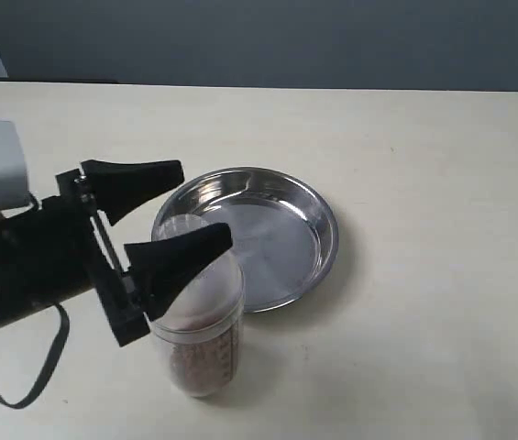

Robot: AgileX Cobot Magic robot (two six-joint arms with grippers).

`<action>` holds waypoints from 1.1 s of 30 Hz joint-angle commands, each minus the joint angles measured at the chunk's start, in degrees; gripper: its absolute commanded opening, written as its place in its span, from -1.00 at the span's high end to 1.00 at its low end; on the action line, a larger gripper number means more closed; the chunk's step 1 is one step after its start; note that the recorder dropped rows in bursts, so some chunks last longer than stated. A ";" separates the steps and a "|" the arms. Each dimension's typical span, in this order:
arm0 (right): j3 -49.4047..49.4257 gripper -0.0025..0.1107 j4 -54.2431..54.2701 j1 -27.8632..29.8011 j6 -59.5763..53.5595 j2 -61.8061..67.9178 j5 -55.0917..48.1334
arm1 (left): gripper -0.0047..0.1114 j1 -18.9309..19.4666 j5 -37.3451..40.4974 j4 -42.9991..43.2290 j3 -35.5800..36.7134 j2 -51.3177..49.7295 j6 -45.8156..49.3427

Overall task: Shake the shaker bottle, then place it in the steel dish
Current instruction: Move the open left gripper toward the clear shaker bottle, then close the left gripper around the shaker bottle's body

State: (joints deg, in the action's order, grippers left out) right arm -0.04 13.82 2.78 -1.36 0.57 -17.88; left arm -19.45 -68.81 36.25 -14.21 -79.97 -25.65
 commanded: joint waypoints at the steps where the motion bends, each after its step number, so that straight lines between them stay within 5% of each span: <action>1: 0.04 0.97 -0.23 -0.15 -0.11 -0.28 0.40 | -0.50 -0.12 -1.15 4.55 -4.15 -5.69 0.61; 10: 0.04 0.97 -0.23 -0.15 -0.11 -0.28 0.40 | -0.50 -0.12 -1.15 7.19 -5.68 -9.25 1.00; 22: 0.04 0.97 -0.23 -0.15 -0.11 -0.28 0.40 | -0.49 -0.12 -1.15 1.55 4.26 -9.72 6.66; 33: 0.04 0.97 -0.23 -0.15 -0.11 -0.28 0.40 | -0.26 -0.12 -1.15 2.96 4.89 -13.53 6.65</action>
State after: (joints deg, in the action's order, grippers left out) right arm -0.04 13.82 2.78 -1.36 0.57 -17.88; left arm -19.45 -74.48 37.92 -10.20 -91.20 -18.80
